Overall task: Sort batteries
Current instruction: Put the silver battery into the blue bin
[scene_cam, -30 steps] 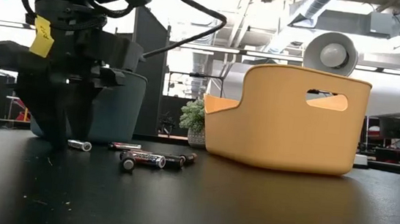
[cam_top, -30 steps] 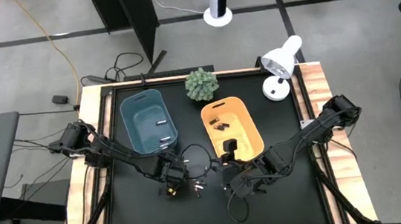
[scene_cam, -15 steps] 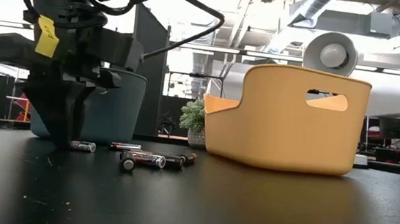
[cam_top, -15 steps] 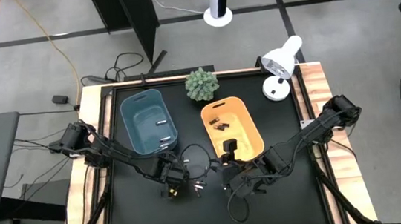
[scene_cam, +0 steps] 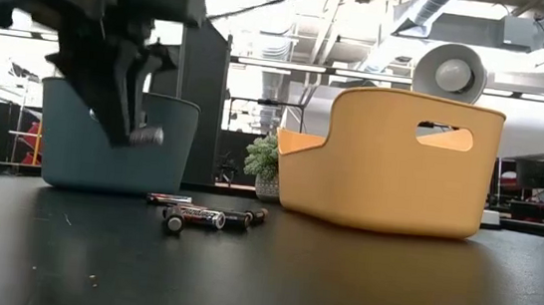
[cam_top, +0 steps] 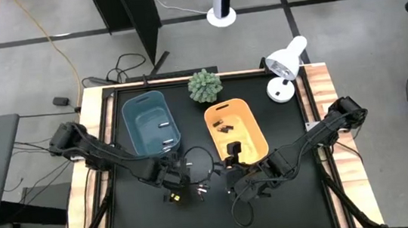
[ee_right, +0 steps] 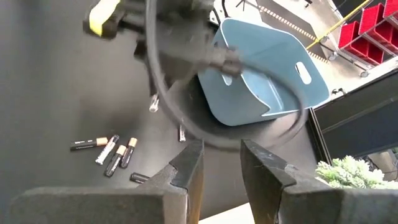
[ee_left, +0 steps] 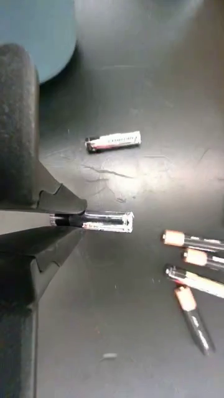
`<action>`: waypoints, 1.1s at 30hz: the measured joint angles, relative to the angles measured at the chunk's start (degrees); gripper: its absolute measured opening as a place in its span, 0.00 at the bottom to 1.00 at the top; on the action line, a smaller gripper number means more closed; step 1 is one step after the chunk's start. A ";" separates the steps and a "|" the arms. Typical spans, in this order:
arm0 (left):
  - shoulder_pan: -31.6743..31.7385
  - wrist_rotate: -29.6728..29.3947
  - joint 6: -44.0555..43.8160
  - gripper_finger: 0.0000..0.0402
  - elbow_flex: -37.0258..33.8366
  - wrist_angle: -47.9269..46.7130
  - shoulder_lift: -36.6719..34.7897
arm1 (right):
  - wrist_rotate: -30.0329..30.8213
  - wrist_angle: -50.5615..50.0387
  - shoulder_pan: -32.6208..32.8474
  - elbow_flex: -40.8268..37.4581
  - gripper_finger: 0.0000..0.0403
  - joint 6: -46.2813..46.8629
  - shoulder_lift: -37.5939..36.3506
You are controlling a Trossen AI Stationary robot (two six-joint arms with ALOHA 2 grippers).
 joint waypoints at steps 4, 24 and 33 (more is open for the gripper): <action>-0.11 -4.72 -1.64 0.04 0.22 -2.25 -6.63 | 0.00 -0.13 0.00 0.00 0.30 0.00 0.00; 19.21 -21.51 -6.47 0.16 0.20 -18.06 -23.76 | 0.02 0.42 0.00 0.00 0.30 -0.02 0.00; 19.53 -21.27 -3.18 0.50 0.20 -16.76 -23.74 | 0.01 0.36 0.03 -0.02 0.30 -0.11 0.00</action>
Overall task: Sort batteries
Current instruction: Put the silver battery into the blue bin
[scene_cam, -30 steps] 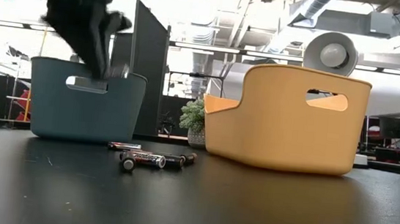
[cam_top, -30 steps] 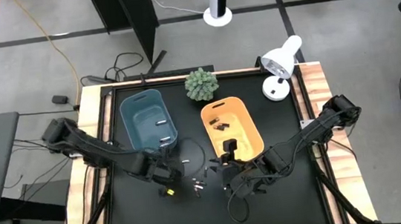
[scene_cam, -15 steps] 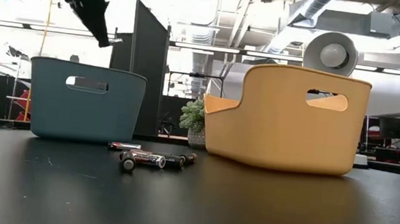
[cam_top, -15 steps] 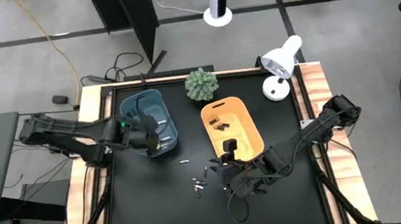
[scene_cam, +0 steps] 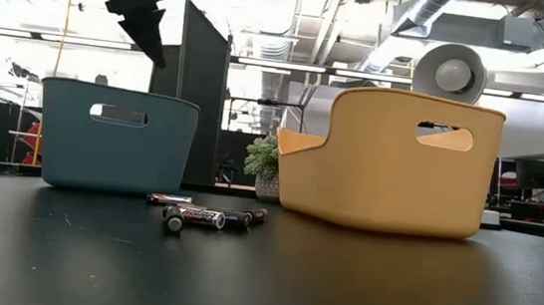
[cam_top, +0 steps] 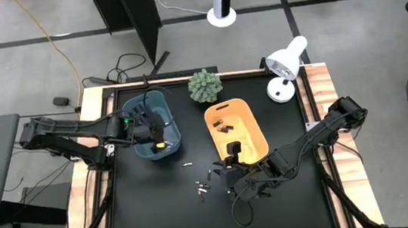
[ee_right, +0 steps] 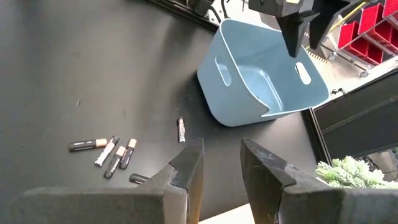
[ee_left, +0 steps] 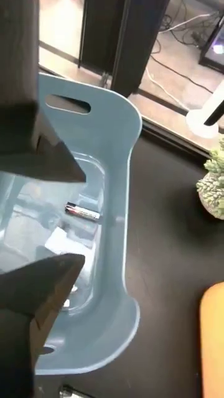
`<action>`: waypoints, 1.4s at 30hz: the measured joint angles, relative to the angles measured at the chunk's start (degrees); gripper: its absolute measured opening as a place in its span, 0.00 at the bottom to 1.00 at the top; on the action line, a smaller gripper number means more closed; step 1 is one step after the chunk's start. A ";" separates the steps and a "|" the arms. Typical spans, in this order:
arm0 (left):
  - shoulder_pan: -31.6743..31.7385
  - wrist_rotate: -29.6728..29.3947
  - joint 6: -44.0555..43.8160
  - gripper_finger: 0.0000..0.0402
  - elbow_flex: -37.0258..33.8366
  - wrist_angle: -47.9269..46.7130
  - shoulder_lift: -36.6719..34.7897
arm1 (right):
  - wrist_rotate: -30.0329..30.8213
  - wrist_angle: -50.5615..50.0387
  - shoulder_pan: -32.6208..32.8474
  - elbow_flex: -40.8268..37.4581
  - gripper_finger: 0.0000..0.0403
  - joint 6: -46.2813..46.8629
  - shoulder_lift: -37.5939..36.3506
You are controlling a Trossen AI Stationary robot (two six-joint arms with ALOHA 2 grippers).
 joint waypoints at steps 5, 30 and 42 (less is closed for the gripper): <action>-3.99 8.29 4.62 0.53 -0.16 10.92 0.74 | 0.00 0.01 0.00 -0.04 0.30 -0.13 0.00; -13.19 17.65 5.84 0.43 -3.02 29.82 29.60 | 0.08 -0.64 -0.05 -0.04 0.30 0.10 0.00; -11.44 18.96 5.04 0.43 -2.95 25.30 31.08 | 0.08 -0.68 -0.05 -0.04 0.30 0.22 0.00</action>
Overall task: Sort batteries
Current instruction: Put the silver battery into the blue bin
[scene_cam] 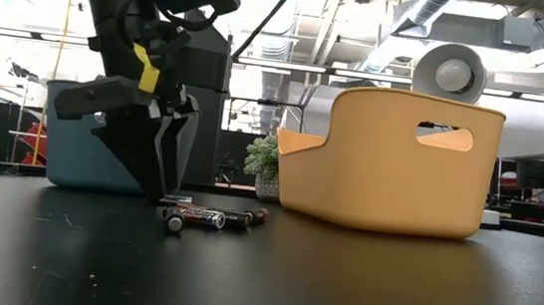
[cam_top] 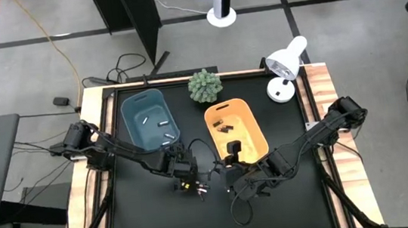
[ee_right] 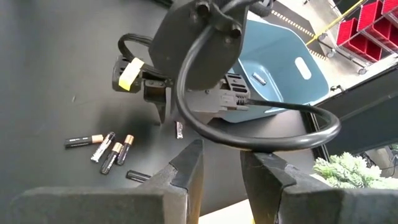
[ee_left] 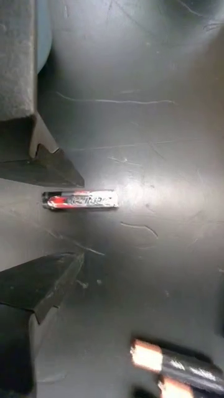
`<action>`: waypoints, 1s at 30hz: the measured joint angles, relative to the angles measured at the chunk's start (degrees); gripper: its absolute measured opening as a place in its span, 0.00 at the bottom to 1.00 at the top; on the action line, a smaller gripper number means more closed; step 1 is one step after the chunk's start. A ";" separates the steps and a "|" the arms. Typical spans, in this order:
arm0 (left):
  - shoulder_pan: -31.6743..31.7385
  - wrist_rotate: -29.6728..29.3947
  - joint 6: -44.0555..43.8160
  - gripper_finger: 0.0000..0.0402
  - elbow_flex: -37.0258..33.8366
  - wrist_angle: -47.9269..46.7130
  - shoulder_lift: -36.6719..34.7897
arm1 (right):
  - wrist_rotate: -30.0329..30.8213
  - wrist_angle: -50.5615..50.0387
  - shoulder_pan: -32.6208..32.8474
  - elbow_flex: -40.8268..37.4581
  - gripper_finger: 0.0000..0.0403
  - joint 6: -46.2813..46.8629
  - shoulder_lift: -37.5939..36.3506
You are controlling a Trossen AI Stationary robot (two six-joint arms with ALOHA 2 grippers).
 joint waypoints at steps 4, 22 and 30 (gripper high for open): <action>0.04 1.36 -0.12 0.43 0.00 0.18 -0.04 | 0.00 0.04 0.00 0.00 0.30 -0.02 0.00; 0.49 -2.14 -0.79 0.43 0.04 1.24 0.76 | -0.07 0.46 0.06 0.00 0.30 -0.17 0.00; 4.10 0.18 -1.70 0.43 0.04 -0.04 0.76 | -0.02 0.29 0.00 0.00 0.30 -0.15 0.00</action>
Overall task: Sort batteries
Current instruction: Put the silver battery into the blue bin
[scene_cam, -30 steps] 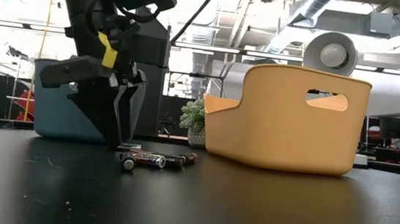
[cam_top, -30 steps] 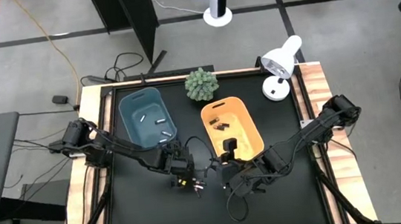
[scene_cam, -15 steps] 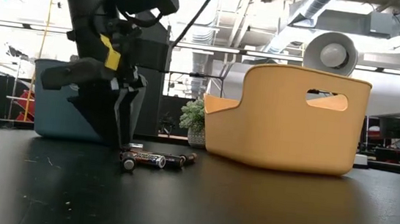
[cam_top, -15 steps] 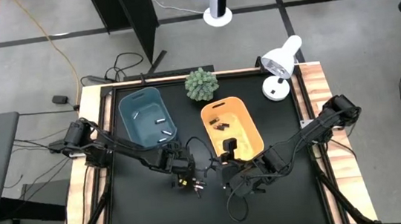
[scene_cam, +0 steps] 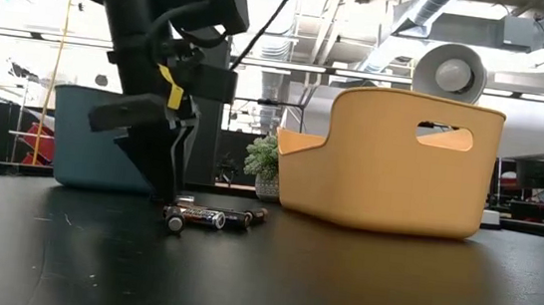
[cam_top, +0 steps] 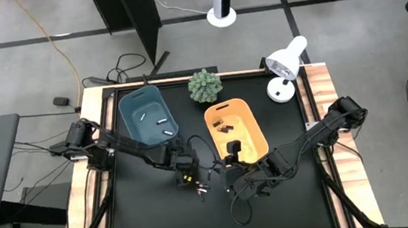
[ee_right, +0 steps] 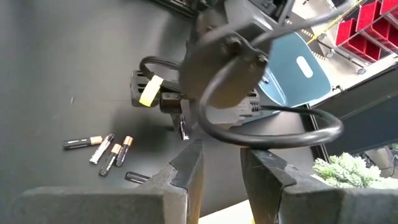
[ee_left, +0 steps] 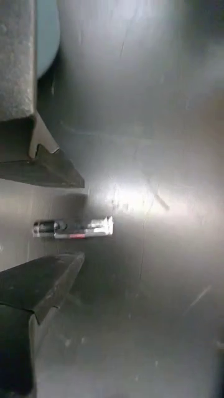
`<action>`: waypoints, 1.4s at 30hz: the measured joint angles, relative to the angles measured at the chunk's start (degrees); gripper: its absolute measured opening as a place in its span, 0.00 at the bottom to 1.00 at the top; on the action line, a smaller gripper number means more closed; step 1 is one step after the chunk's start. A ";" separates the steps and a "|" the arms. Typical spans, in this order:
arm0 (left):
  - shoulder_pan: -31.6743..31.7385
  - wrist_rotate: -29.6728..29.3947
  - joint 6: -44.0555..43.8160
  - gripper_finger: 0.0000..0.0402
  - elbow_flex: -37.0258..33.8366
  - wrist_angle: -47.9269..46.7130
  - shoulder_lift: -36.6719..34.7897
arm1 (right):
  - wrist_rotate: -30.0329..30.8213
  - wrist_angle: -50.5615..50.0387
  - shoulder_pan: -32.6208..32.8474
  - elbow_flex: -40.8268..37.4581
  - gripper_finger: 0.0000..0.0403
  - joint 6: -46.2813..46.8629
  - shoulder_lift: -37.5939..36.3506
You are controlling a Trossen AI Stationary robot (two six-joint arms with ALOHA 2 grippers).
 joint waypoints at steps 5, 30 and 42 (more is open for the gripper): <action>0.38 5.90 0.02 0.43 0.00 0.32 0.00 | -0.02 -0.02 0.00 0.00 0.30 0.00 0.00; -2.06 9.26 -1.85 0.04 -3.33 4.25 -1.48 | -0.13 0.19 0.60 0.00 0.30 -0.06 -0.01; -3.34 -7.28 -1.93 0.04 0.86 -5.16 -18.72 | 3.27 6.03 3.51 0.00 0.30 -8.46 -0.13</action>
